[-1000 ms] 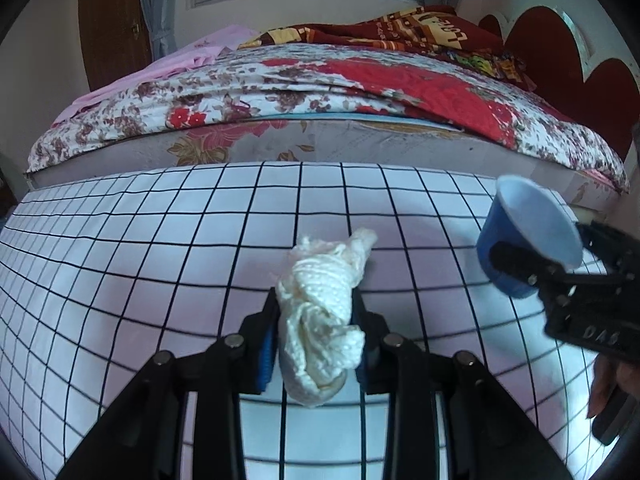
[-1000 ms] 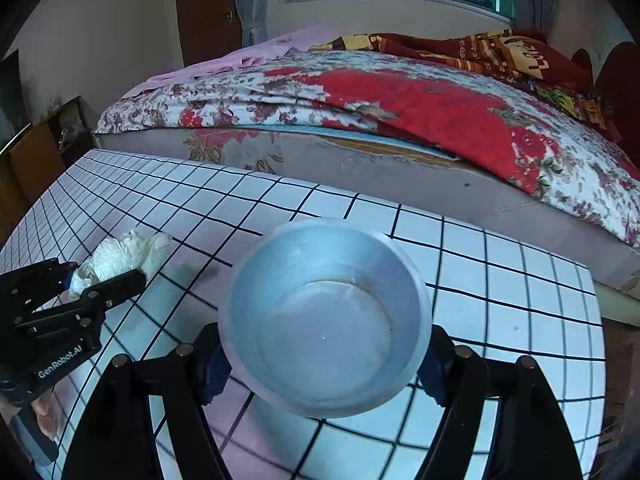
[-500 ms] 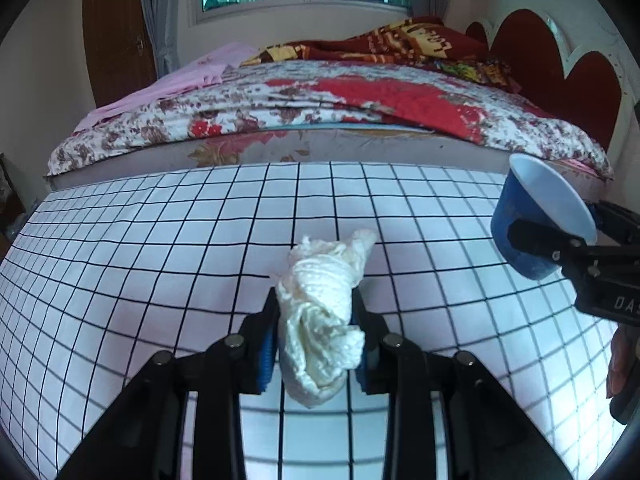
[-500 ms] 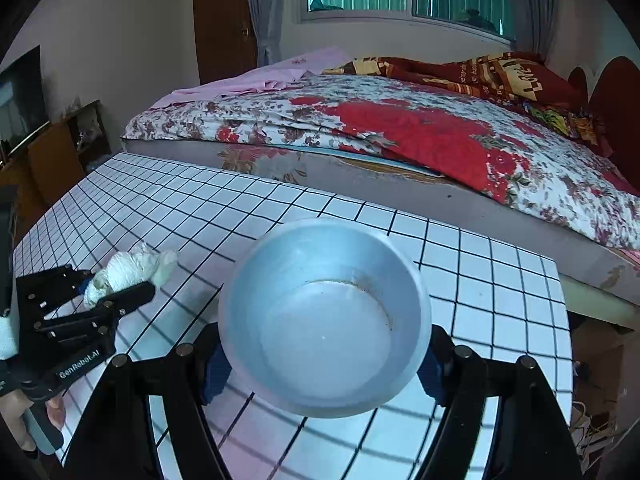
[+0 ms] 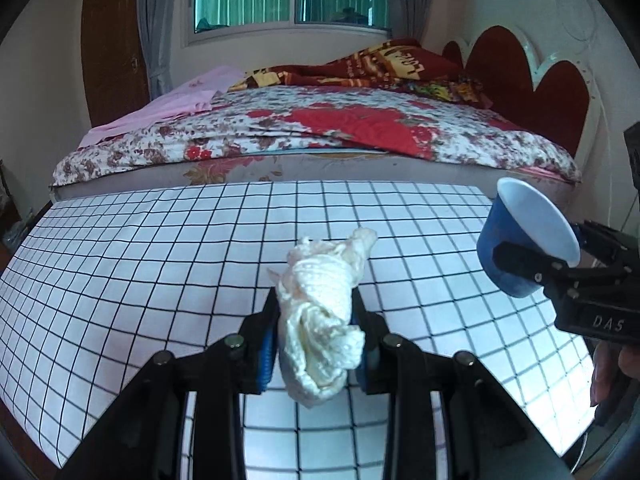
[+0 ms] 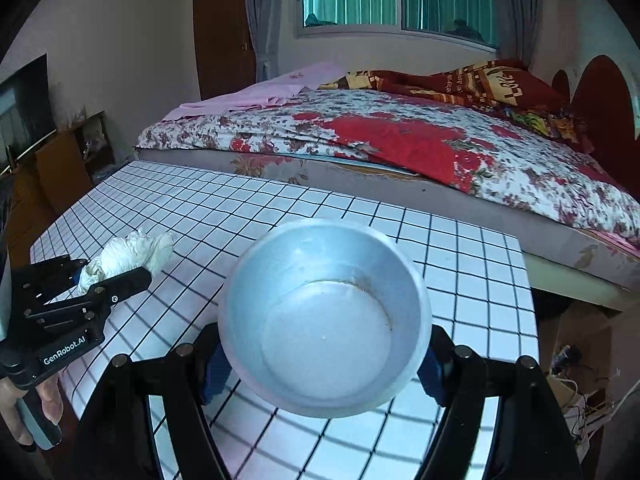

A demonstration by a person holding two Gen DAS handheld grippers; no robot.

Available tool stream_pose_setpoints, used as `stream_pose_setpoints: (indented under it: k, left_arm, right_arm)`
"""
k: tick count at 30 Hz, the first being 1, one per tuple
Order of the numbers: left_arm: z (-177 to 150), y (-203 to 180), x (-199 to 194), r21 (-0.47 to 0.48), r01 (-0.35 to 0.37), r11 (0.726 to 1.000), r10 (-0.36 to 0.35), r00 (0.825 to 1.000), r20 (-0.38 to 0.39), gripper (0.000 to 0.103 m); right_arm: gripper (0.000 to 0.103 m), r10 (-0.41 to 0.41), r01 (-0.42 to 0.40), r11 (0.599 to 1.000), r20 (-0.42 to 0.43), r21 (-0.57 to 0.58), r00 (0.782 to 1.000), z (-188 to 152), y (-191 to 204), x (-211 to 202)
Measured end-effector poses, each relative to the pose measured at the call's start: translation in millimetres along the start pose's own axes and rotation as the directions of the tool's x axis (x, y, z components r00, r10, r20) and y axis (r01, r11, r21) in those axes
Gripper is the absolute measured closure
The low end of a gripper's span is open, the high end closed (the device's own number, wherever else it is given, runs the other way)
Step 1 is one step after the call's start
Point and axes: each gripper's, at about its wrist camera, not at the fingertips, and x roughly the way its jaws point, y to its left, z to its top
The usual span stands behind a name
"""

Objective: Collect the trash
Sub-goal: 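Lift the tissue and cup off the mattress with both tools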

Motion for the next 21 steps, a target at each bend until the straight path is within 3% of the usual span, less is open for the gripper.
stream_pose_setpoints:
  k: [21]
  left_arm:
    - [-37, -82, -107, 0.084, 0.052, 0.995, -0.058, 0.996, 0.066, 0.071]
  right_arm:
    - [0.027, -0.042, 0.039, 0.998, 0.090, 0.039, 0.995, -67, -6, -152]
